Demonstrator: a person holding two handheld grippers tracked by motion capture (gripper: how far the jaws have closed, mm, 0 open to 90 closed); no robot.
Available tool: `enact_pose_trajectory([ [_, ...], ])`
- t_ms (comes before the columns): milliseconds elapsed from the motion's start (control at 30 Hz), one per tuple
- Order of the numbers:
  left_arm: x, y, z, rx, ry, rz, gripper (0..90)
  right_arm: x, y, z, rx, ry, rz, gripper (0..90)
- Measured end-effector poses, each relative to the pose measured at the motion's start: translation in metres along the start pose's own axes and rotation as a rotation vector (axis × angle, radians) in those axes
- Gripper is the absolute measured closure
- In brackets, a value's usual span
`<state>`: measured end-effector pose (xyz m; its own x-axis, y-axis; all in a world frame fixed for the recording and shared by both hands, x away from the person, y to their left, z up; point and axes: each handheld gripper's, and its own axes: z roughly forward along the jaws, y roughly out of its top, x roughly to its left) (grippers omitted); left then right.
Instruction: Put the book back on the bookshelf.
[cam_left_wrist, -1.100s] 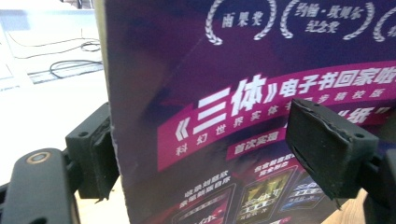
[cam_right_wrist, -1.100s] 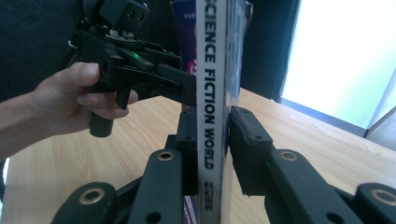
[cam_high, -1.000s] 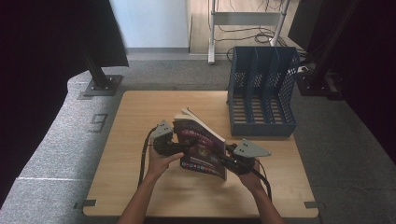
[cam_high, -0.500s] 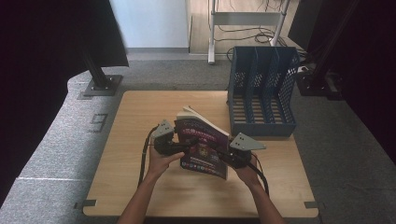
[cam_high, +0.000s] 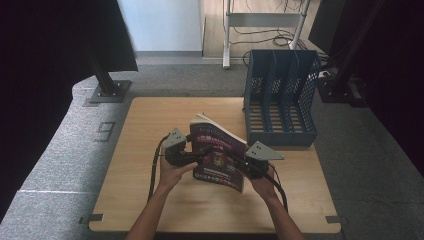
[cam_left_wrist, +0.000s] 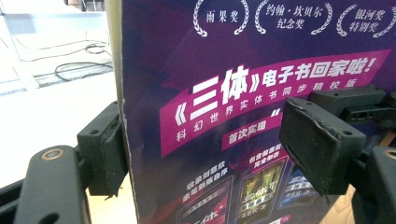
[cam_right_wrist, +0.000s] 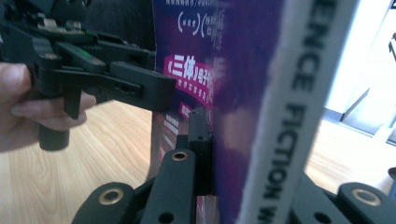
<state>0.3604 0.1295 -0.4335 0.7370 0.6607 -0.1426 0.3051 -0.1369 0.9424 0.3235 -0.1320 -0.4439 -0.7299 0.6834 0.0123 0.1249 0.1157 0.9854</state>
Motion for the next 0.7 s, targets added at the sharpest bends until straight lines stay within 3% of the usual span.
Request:
enact_pose_trajectory([
  [200, 0.004, 0.009, -0.002, -0.021, 0.0, -0.019, 21.7, 0.006, 0.001, 0.002, -0.045, -0.01, -0.033, 81.6],
  [367, 0.002, 0.007, -0.005, -0.033, -0.013, -0.015, 22.7, 0.006, 0.0, 0.001, -0.028, 0.001, -0.045, 78.9],
  [467, 0.0, 0.008, -0.005, -0.03, -0.016, -0.01, 23.0, 0.006, 0.003, -0.001, -0.046, 0.019, -0.033, 76.6],
  [567, 0.001, 0.007, -0.006, -0.03, -0.018, -0.017, 23.0, 0.009, 0.011, 0.0, -0.033, 0.01, -0.055, 78.1],
  [700, 0.002, 0.007, -0.006, -0.034, -0.015, -0.014, 23.6, 0.008, 0.013, 0.003, -0.019, 0.002, -0.048, 80.6],
])
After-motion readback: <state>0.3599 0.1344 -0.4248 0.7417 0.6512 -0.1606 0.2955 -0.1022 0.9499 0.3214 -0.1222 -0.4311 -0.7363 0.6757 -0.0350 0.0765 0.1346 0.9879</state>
